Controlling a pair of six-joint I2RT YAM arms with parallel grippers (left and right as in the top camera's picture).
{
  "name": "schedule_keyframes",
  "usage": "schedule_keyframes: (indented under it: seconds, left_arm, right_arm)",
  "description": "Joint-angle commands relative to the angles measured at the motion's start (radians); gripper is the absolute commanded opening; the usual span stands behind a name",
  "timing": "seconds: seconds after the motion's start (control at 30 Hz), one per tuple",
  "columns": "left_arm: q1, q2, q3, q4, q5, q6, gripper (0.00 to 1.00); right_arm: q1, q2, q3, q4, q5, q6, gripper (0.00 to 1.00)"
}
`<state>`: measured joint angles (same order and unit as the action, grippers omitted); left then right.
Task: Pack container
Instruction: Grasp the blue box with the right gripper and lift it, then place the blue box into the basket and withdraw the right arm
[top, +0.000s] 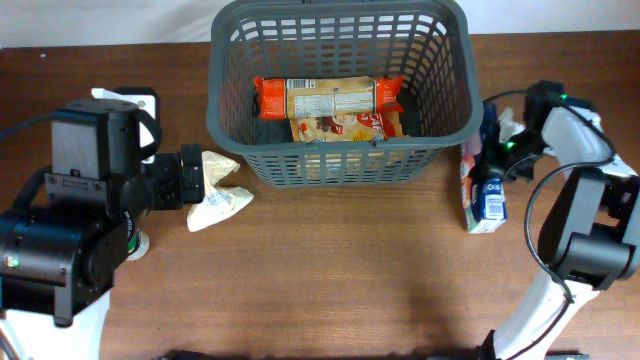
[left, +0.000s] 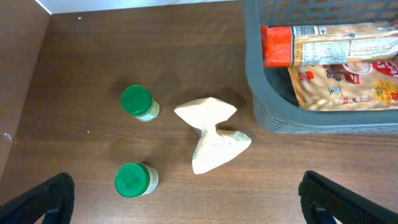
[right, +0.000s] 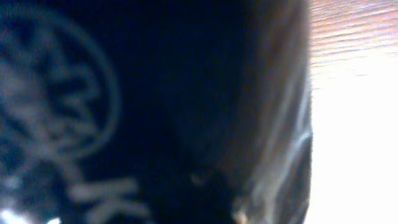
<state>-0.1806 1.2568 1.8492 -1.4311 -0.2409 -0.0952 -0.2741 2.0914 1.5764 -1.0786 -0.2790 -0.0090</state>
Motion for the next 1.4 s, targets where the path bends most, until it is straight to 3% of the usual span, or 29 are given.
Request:
schedule_keyframes:
  seconds: [0.0, 0.17, 0.27, 0.4, 0.53, 0.6, 0.73, 0.87, 1.2, 1.37]
  left_arm:
    - [0.007, -0.001, 0.002, 0.0, -0.01, -0.01, 0.99]
    - [0.007, -0.001, 0.002, 0.0, -0.01, -0.01, 0.99]
    - [0.007, -0.001, 0.002, 0.0, -0.01, -0.01, 0.99]
    - [0.007, -0.001, 0.002, 0.0, -0.01, -0.01, 0.99]
    - [0.007, -0.001, 0.002, 0.0, -0.01, -0.01, 0.99]
    - [0.007, -0.001, 0.002, 0.0, -0.01, -0.01, 0.99]
    - [0.007, -0.001, 0.002, 0.0, -0.01, -0.01, 0.99]
    - [0.007, -0.001, 0.002, 0.0, -0.01, -0.01, 0.99]
    - [0.007, -0.001, 0.002, 0.0, -0.01, -0.01, 0.99]
    - [0.007, -0.001, 0.002, 0.0, -0.01, -0.01, 0.99]
  right_arm:
    - [-0.044, -0.137, 0.177, -0.038, -0.026, 0.041, 0.04]
    - [-0.046, -0.28, 0.464, -0.119, -0.07, 0.039, 0.04]
    - [0.003, -0.358, 0.629, -0.128, -0.15, -0.063, 0.04]
    - [0.149, -0.431, 0.779, -0.13, -0.17, -0.202, 0.04]
    - [0.332, -0.464, 0.801, -0.134, -0.17, -0.336, 0.04]
    - [0.457, -0.447, 0.795, -0.149, -0.169, -0.535, 0.04]
    - [0.575, -0.379, 0.793, -0.159, -0.094, -0.885, 0.04]
    - [0.635, -0.28, 0.793, -0.138, -0.015, -1.071, 0.04]
    - [0.649, 0.011, 0.793, -0.203, -0.011, -1.067, 0.04]
    - [0.655, 0.117, 0.793, -0.237, 0.003, -0.842, 0.04]
